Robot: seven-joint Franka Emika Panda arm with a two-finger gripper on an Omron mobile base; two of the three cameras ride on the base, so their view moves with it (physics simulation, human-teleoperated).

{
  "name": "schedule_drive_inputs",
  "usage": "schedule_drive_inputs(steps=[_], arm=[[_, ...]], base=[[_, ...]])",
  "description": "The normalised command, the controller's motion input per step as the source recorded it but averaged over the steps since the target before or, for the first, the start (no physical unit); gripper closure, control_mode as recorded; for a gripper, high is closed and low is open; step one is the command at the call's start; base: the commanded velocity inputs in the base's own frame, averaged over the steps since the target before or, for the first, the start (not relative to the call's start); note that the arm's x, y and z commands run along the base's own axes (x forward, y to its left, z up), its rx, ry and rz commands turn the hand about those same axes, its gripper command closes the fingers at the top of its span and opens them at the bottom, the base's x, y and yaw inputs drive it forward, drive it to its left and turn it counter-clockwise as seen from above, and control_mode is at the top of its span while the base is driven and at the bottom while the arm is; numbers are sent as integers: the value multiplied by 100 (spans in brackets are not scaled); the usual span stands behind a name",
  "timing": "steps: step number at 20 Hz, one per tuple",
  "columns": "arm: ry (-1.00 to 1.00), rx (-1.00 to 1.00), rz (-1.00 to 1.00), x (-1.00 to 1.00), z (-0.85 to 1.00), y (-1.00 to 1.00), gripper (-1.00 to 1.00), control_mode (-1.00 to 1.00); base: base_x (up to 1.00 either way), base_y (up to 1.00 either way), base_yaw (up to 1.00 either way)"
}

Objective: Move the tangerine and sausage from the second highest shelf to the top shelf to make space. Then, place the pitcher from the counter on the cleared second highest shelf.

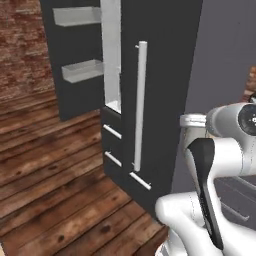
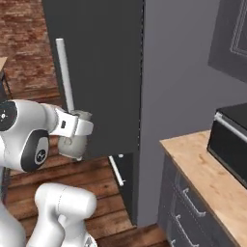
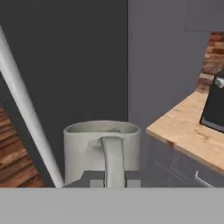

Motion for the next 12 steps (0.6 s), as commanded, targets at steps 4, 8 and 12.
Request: schedule_drive_inputs(steps=[4,8,12], arm=[[0,0,0,0,0,0,100,100],[0,0,0,0,0,0,100,100],[0,0,0,0,0,0,100,100]], base=[[1,100,54],[30,100,48],[68,61,34]])
